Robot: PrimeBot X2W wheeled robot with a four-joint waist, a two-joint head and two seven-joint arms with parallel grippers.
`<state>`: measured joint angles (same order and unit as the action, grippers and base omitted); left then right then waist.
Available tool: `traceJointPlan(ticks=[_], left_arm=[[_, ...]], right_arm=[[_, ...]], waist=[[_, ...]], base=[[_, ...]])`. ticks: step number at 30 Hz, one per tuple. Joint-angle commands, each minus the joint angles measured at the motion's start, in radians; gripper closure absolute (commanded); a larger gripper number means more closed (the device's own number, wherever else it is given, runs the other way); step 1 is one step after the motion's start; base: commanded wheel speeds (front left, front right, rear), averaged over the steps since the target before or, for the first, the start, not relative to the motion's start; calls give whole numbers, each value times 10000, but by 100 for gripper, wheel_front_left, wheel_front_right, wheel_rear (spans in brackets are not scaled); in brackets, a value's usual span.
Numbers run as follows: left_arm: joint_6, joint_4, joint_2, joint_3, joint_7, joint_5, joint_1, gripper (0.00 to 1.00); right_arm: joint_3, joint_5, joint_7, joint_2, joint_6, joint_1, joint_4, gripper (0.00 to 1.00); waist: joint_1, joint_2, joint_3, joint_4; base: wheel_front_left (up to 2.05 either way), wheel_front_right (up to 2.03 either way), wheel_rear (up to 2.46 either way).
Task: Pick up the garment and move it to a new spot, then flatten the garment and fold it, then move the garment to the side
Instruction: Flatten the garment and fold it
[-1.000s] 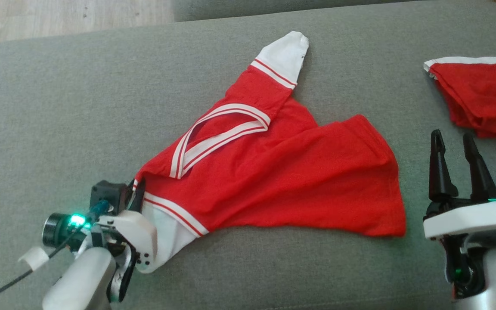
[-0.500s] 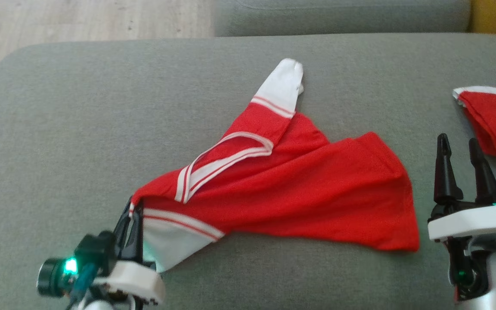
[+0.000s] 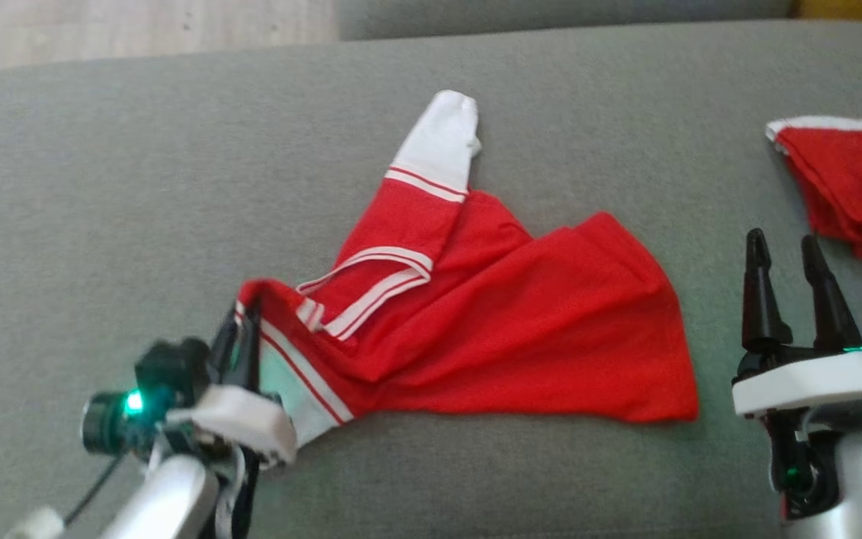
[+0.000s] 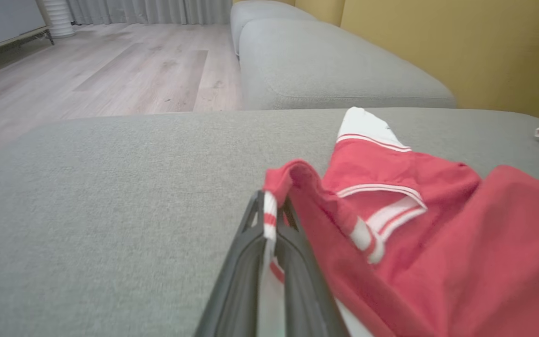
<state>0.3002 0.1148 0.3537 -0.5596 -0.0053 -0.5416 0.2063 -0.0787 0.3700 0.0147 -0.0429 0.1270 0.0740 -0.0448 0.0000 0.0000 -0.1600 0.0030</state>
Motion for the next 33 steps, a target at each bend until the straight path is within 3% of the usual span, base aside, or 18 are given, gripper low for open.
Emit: traceJointPlan(ticks=[1, 5, 15, 16, 17, 18, 26, 33], left_arm=[[-125, 417, -21, 531, -206, -125, 801, 100], [-427, 2140, -342, 726, -745, -243, 1669, 100], [-894, 4109, -756, 948, -1796, -403, 2629, 100], [-940, 4211, -789, 920, -1848, -401, 2639, 70], [-980, 4274, -814, 896, -1916, -392, 2634, 27], [-1004, 4299, -839, 900, -1997, -397, 2605, 0], [-1138, 3389, -728, 992, -2410, -442, 1579, 0], [-793, 1931, -486, 1149, -2500, -545, -225, 0]], right_arm=[[286, 19, 106, -74, 37, 561, 302, 0], [334, -9, 189, -74, 37, 738, 258, 0], [233, -46, 366, -74, 37, 717, 63, 0], [245, -40, 384, -74, 37, 700, 31, 0], [253, -42, 403, -74, 37, 680, -2, 0], [260, -52, 421, -74, 37, 663, -36, 0], [294, -709, 591, -74, 37, 343, -186, 0], [577, -1418, 723, -74, 37, -355, -324, 0]], waist=[[0, 0, -389, -402], [0, 0, -719, -743], [0, 0, -714, -746], [0, 0, -667, -693], [0, 0, -614, -634], [0, 0, -560, -575], [0, 0, 118, -69], [0, 0, 895, 192]], base=[[0, 0, 0], [0, 0, 0], [0, 0, 0], [0, 0, 0], [0, 0, 0], [0, 0, 0], [0, 0, 0], [0, 0, 0]])
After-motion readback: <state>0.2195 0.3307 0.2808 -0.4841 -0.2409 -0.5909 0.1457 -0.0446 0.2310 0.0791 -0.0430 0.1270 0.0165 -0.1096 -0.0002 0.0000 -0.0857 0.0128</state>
